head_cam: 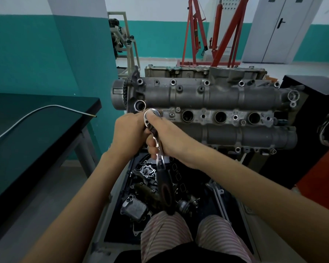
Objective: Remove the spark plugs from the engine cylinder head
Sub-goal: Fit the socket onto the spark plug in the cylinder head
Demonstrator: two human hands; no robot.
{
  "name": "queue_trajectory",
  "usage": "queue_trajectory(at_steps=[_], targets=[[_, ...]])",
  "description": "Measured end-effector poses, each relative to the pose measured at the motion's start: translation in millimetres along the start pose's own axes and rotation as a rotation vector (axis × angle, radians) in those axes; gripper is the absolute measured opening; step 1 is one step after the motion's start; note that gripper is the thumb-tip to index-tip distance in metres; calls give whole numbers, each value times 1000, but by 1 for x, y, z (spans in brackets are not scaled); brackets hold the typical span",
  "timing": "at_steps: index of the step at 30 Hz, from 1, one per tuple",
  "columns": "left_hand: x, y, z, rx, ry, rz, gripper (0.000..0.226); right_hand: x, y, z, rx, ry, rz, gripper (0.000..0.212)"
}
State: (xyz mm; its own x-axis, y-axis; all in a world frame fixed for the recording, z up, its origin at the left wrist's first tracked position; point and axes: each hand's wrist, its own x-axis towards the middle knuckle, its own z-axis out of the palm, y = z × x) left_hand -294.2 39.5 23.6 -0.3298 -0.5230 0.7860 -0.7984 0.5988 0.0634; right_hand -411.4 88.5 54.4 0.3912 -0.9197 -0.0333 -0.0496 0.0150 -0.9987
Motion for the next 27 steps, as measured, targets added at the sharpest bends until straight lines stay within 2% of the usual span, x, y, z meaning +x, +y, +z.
queue_trajectory(at_steps=[3,7,13,16,20,22,25,27], targets=[[0,1,1,-16,7,-28,34,2,5,3,1,153,-99,33],[0,1,4,-14,62,-42,27,6,11,2,-219,344,-219,32],[2,2,3,-17,114,-11,22,2,8,4,-207,353,-267,31],[2,0,5,33,74,-55,25,-6,4,6,-295,308,-384,24],[1,1,6,23,95,-40,27,2,-23,-9,-386,347,-477,31],[1,1,6,21,85,-43,20,19,-42,-26,-540,396,-528,32],[-1,0,6,7,66,-79,17,55,-63,-55,-985,449,-522,29],[0,0,5,0,60,-87,19,78,-70,-71,-1258,414,-502,30]])
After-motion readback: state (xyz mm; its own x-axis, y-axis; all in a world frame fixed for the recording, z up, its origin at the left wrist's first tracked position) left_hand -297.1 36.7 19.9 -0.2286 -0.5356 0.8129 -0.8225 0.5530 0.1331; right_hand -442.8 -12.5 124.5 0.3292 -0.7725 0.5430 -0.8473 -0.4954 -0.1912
